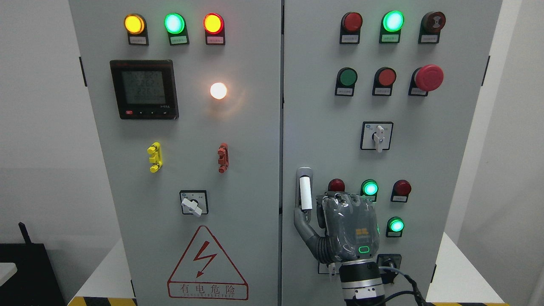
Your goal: Release door handle
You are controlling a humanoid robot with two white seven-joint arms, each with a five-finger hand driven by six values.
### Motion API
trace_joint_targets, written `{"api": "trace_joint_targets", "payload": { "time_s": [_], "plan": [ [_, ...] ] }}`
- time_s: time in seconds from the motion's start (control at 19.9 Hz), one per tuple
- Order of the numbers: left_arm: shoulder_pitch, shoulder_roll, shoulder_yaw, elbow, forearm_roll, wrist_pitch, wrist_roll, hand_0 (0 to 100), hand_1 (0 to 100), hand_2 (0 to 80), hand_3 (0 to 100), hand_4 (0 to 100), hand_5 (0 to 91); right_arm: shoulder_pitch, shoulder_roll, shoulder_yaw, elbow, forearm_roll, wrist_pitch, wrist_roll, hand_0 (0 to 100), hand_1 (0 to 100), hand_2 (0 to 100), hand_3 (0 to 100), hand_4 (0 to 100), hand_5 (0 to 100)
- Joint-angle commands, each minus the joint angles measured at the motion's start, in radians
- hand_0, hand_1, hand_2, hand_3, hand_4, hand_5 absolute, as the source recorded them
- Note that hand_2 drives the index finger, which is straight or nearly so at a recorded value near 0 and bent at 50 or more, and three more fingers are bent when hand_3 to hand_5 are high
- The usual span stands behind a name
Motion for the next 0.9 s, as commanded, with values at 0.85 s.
{"api": "trace_joint_targets", "payload": {
  "time_s": [0.85],
  "plan": [
    [0.000, 0.000, 0.000, -0.009, -0.028, -0.001, 0.001, 12, 39, 0.0, 0, 0, 0.0, 0.006, 0.000, -0.029, -0.002, -0.008, 0.010, -0.013, 59, 47, 100, 100, 100, 99]
  ]
}}
